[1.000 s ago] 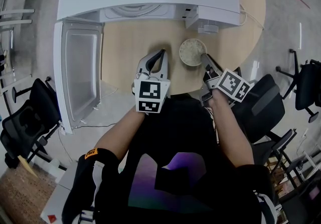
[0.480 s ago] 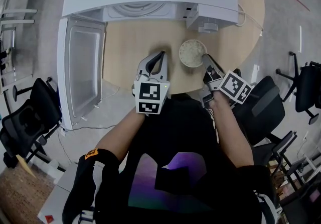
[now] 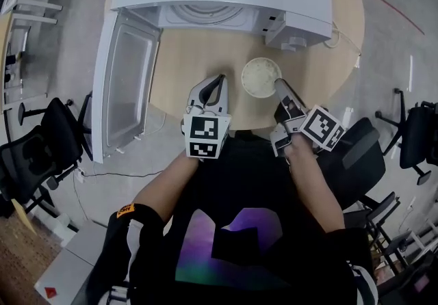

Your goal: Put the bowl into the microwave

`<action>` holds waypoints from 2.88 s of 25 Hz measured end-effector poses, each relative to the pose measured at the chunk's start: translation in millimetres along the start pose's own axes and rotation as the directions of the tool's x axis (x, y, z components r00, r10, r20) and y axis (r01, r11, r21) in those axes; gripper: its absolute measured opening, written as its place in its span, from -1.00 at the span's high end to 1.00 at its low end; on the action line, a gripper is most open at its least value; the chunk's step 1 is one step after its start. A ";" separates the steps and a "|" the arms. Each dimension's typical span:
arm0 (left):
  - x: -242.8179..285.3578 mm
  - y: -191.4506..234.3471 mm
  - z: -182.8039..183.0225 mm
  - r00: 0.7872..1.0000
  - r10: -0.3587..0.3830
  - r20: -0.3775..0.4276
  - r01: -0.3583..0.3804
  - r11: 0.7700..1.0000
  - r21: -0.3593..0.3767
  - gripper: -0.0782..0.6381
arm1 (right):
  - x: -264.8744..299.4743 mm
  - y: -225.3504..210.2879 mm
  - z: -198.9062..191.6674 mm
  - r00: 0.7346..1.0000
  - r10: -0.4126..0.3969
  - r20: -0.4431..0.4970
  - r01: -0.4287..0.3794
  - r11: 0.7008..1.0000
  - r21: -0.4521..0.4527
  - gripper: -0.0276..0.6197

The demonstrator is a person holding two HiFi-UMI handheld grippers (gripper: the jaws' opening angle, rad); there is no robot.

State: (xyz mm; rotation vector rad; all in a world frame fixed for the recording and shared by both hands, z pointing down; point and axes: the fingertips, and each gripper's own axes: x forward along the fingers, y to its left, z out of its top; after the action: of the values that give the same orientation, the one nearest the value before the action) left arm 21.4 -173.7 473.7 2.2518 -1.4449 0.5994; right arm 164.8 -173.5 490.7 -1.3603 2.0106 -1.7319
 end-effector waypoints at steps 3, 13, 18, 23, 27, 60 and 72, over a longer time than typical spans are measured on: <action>-9.6 7.4 1.4 1.000 0.022 0.014 -0.021 1.000 -0.015 0.65 | 0.7 17.5 -4.1 0.999 0.033 -0.006 -0.033 0.999 0.000 0.73; -35.0 46.3 3.6 0.995 0.095 0.044 -0.092 0.994 -0.063 0.65 | 19.5 62.2 -14.9 0.996 0.090 -0.026 -0.090 0.996 -0.011 0.73; -40.8 64.2 2.9 0.992 0.118 0.045 -0.114 0.990 -0.083 0.65 | 33.5 76.6 -24.5 0.994 0.098 -0.045 -0.098 0.995 -0.004 0.73; -43.9 85.4 2.2 0.989 0.140 0.042 -0.135 0.986 -0.098 0.65 | 53.1 88.4 -30.9 0.993 0.103 -0.062 -0.103 0.995 0.000 0.73; -45.5 100.1 4.6 0.987 0.152 0.043 -0.147 0.984 -0.105 0.65 | 68.8 100.9 -32.1 0.990 0.123 -0.064 -0.123 0.992 0.006 0.73; 2.6 173.8 47.9 0.984 0.174 0.036 -0.170 0.981 -0.096 0.65 | 168.9 126.8 6.3 0.995 0.087 0.043 -0.088 0.995 0.039 0.73; 42.7 183.4 62.6 0.988 0.154 0.004 -0.154 0.986 -0.060 0.65 | 205.8 111.8 26.4 0.985 0.055 0.162 -0.071 0.993 0.094 0.73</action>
State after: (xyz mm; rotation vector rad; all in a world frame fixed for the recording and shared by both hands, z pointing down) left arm -121.9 -310.5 463.3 2.1128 -1.6302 0.5863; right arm 5.4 -346.4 473.5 -1.3429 1.8373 -1.6179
